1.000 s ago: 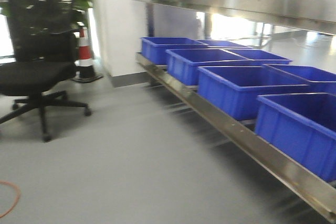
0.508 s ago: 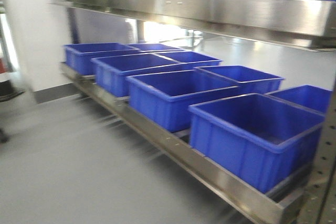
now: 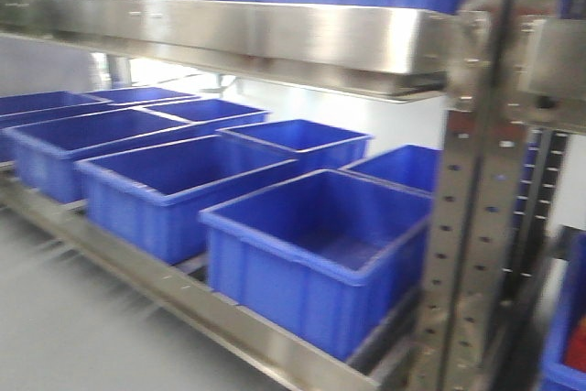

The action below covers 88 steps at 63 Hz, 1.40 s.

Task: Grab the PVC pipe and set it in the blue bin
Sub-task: 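Drive the base toward the steel rack of blue bins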

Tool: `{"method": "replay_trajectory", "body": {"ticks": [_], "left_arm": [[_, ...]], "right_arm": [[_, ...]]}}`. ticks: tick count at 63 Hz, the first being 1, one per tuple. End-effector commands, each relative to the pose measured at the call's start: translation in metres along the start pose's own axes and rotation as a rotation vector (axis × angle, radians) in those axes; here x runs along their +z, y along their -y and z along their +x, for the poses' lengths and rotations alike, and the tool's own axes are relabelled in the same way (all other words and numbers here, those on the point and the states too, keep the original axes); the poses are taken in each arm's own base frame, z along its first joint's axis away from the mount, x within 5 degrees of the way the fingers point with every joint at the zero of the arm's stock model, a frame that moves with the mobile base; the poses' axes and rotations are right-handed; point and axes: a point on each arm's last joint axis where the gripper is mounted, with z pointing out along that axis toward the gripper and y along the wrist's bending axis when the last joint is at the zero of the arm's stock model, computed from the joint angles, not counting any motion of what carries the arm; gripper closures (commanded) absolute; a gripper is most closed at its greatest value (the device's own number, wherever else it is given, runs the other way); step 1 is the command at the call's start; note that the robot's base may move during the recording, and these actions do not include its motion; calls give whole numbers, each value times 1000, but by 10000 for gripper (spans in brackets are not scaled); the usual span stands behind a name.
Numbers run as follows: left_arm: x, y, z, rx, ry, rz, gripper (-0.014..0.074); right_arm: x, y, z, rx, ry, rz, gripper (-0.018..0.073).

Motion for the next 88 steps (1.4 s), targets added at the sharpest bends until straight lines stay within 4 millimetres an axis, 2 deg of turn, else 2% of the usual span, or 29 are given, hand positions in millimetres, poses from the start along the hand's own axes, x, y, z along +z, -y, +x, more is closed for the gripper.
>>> {"method": "replay_trajectory", "body": {"ticks": [1, 88], "left_arm": [[-1, 0, -2, -7, 25, 2, 707], [-1, 0, -2, -7, 25, 2, 707]], "right_arm": [[0, 1, -3, -4, 30, 8, 728], [0, 1, -3, -4, 30, 8, 728]]}}
